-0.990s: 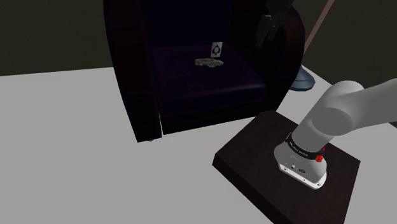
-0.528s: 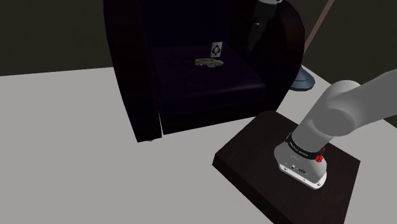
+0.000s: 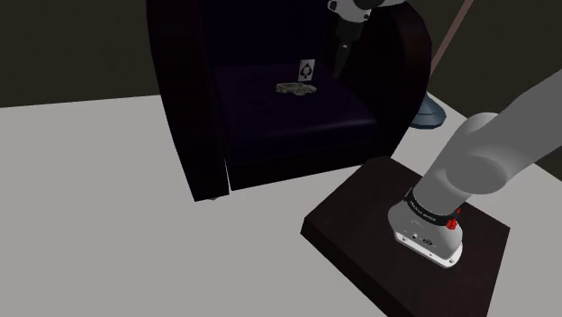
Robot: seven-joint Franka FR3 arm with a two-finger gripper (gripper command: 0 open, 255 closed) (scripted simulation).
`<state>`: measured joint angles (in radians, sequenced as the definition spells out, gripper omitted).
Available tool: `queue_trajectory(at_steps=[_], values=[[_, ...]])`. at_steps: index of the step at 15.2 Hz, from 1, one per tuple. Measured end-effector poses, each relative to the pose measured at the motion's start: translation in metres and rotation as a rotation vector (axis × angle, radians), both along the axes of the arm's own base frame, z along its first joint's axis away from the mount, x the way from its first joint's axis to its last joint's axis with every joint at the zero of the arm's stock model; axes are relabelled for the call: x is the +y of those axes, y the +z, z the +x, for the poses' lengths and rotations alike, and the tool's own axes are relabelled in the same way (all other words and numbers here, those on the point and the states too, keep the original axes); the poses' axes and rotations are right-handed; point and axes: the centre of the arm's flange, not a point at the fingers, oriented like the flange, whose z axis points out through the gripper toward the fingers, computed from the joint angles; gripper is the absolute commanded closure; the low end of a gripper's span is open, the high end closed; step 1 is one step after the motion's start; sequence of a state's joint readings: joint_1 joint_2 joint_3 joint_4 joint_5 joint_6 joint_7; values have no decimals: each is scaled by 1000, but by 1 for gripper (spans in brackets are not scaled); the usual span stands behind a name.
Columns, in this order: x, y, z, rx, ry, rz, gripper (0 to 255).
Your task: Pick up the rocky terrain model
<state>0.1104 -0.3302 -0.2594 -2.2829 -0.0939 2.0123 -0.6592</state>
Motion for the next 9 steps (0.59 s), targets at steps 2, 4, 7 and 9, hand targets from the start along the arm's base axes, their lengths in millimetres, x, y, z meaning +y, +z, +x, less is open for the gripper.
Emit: queue_trajectory(at_steps=[2, 4, 7, 9], values=[[-5, -18, 24, 0, 71, 1, 0], [-10, -30, 44, 0, 141, 3, 0], [-12, -48, 79, 0, 248, 5, 0], [-12, -63, 96, 1, 310, 6, 0]])
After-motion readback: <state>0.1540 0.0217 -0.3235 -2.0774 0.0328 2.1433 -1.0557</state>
